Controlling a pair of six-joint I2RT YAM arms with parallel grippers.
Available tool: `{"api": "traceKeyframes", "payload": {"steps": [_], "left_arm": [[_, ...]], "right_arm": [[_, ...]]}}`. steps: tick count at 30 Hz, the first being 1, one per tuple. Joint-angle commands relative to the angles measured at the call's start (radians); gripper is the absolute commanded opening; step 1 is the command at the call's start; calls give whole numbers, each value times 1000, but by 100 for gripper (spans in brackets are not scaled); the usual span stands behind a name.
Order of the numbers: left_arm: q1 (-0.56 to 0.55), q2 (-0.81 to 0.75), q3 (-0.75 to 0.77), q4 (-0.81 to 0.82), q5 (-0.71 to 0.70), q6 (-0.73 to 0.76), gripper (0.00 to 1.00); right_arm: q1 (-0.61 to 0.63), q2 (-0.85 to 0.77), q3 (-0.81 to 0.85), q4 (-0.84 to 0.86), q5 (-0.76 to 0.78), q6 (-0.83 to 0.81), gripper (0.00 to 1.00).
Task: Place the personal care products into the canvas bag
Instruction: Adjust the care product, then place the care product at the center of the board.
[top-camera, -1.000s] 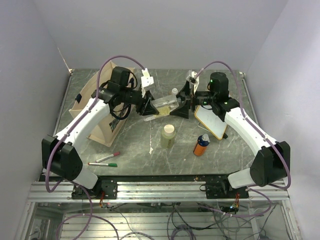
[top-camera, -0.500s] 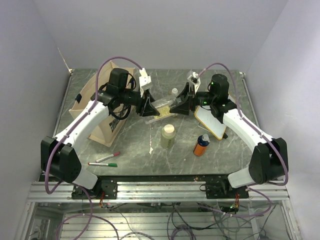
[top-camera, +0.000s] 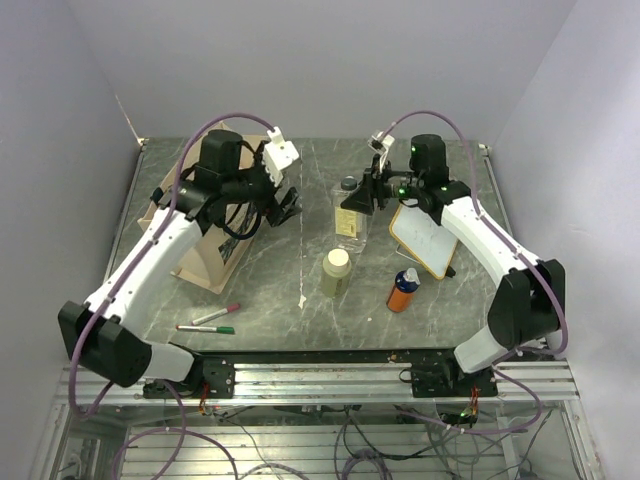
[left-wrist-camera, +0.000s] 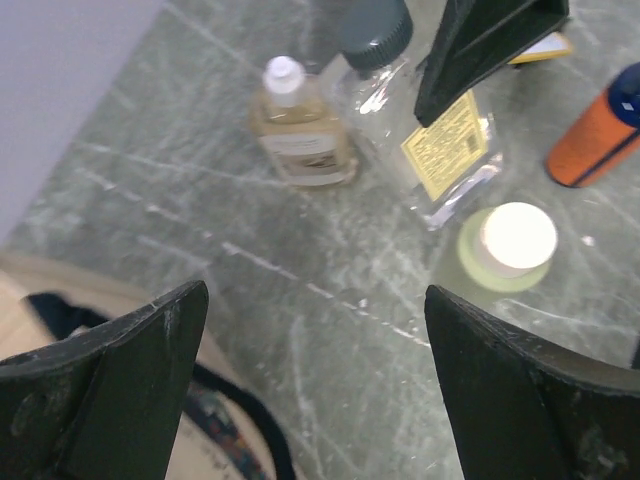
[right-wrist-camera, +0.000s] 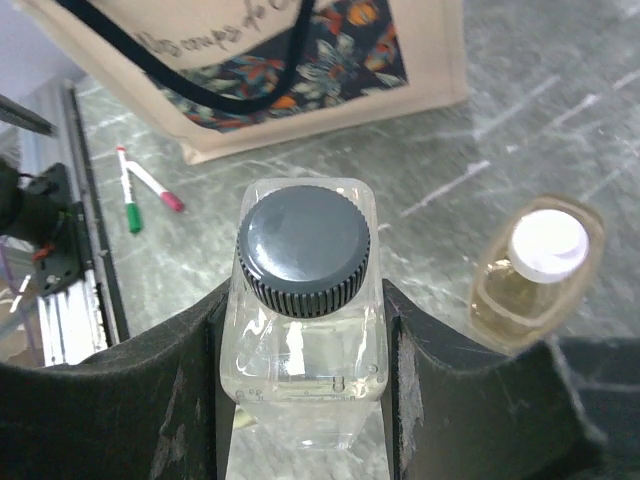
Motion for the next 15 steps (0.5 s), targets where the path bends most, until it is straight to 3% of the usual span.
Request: {"api": "traceKeyframes", "payload": {"steps": [1,6,15], "left_arm": [[6,-90,37,-32,-249,15,99],[7,-172,40,-31,-373,-1,99],[52,-239,29,5,-530,-132,99]], "right_arm": [[11,13,139,-116,110,-92,0],[18,11,111,-114,160,-120,0],[59,-43,-70,59,134,-246,0]]}}
